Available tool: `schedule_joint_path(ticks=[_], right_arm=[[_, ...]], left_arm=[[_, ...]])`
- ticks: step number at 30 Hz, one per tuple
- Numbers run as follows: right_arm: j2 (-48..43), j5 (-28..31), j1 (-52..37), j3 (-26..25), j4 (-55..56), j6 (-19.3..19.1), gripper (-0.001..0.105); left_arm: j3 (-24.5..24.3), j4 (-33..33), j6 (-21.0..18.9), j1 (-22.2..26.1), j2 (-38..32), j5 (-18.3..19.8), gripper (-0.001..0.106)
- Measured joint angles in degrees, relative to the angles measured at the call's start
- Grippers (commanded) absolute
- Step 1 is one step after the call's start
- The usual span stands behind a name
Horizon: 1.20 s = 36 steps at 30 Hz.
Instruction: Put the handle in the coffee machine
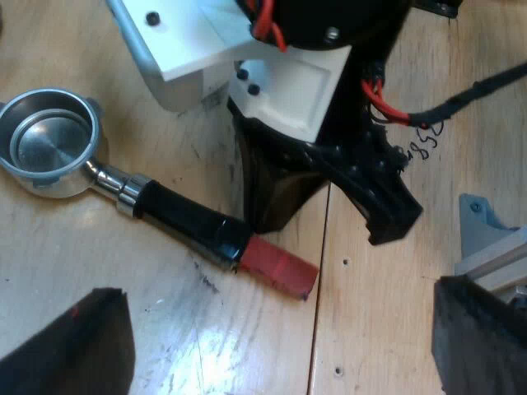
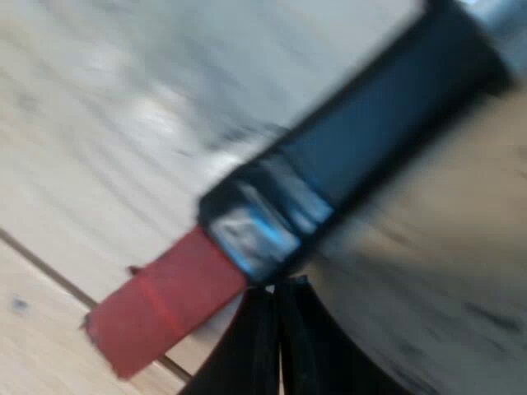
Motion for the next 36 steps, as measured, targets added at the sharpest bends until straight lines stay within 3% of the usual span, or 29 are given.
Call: schedule_joint_path(ticks=[6,11,12,19,27,36], right_arm=[[2.0,0.13,0.04,0.0,-7.45,1.26,0.0],[5.39,0.13,0.04,0.0,-12.34,4.98,0.0],[7.53,0.13,0.04,0.0,-16.41,7.34,0.0],[10.06,0.26,0.04,0.0,-25.63,10.94,0.0],[9.8,-0.27,0.04,0.0,-27.4,10.81,0.0],[-0.08,0.58,0.82,0.0,-16.28,10.42,0.0]], left_arm=[[0.0,0.0,0.0,0.38,0.0,0.0,0.075],[0.0,0.0,0.0,0.73,0.0,0.0,0.075],[0.0,0.0,0.0,0.73,0.0,0.0,0.075],[0.0,0.0,-1.23,0.73,0.0,0.0,0.075],[0.0,0.0,-1.23,0.73,0.0,0.0,0.075],[0.0,1.53,-1.23,0.73,0.0,0.0,0.075]])
